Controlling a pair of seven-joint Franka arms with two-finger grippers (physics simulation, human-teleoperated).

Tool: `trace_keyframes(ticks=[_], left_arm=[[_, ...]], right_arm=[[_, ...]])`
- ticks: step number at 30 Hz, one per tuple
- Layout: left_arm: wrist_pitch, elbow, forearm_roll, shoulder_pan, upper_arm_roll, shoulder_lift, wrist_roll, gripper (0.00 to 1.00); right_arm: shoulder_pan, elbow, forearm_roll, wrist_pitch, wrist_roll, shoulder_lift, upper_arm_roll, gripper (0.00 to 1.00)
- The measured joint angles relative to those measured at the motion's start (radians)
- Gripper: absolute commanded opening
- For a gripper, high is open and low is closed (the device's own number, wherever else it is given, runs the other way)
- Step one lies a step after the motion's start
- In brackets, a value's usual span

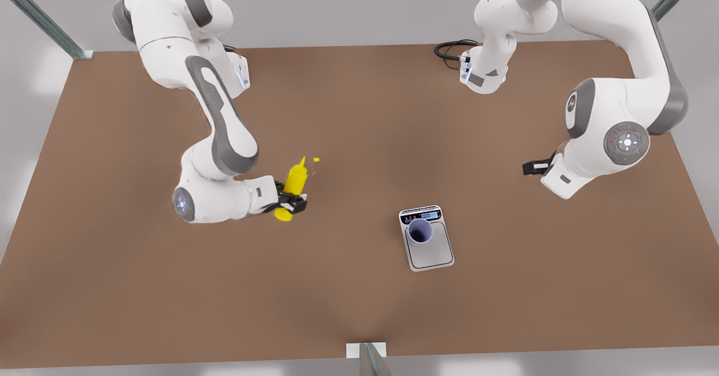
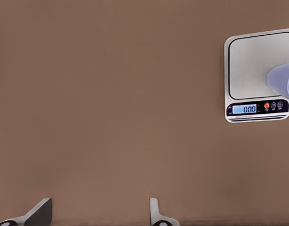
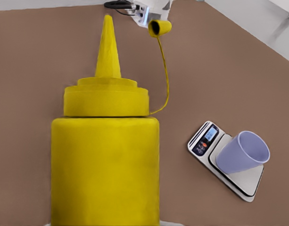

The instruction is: Move cup to the weight, pick up sauce bottle, pour sauce

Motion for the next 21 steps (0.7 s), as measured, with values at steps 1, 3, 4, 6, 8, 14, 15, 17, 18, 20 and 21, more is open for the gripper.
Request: trace_keyframes(ticks=[1,3,4,6,8,14,15,17,18,20,21], left_arm=[[-0.004,0.000,0.000,0.000,0.000,0.001,0.009,1.00],[-0.012,0.001,-0.001,0.001,0.000,0.000,0.026,1.00],[-0.015,0.001,-0.002,0.002,0.000,0.000,0.034,1.00],[-0.020,0.001,-0.003,0.001,0.000,0.000,0.049,1.00],[-0.023,0.001,-0.003,0.000,0.000,0.001,0.062,1.00],[-0.030,0.001,-0.004,0.001,0.000,0.001,0.093,1.00],[-0.030,0.001,-0.005,0.001,0.000,0.001,0.097,1.00],[-0.032,0.001,-0.005,0.004,0.001,0.000,0.105,1.00],[-0.033,0.001,-0.005,0.006,0.002,-0.001,0.108,1.00],[-0.038,0.000,-0.004,0.012,0.003,-0.001,0.115,1.00],[-0.041,-0.001,-0.003,0.014,0.003,-0.001,0.118,1.00]], right_arm=[[0.044,0.052,-0.045,0.014,0.069,0.017,0.001,0.43],[0.128,0.134,-0.118,0.040,0.213,0.054,-0.005,0.43],[0.170,0.156,-0.155,0.056,0.289,0.066,-0.007,0.43],[0.232,0.236,-0.213,0.083,0.444,0.127,-0.016,0.43],[0.281,0.333,-0.256,0.102,0.600,0.207,-0.059,0.44],[0.386,0.525,-0.313,0.181,1.034,0.403,-0.233,0.43],[0.400,0.541,-0.317,0.204,1.098,0.426,-0.254,0.43],[0.438,0.561,-0.327,0.253,1.219,0.466,-0.304,0.43],[0.460,0.568,-0.331,0.278,1.275,0.484,-0.333,0.42],[0.493,0.580,-0.337,0.330,1.378,0.515,-0.367,0.42],[0.501,0.589,-0.338,0.354,1.426,0.527,-0.372,0.42]])
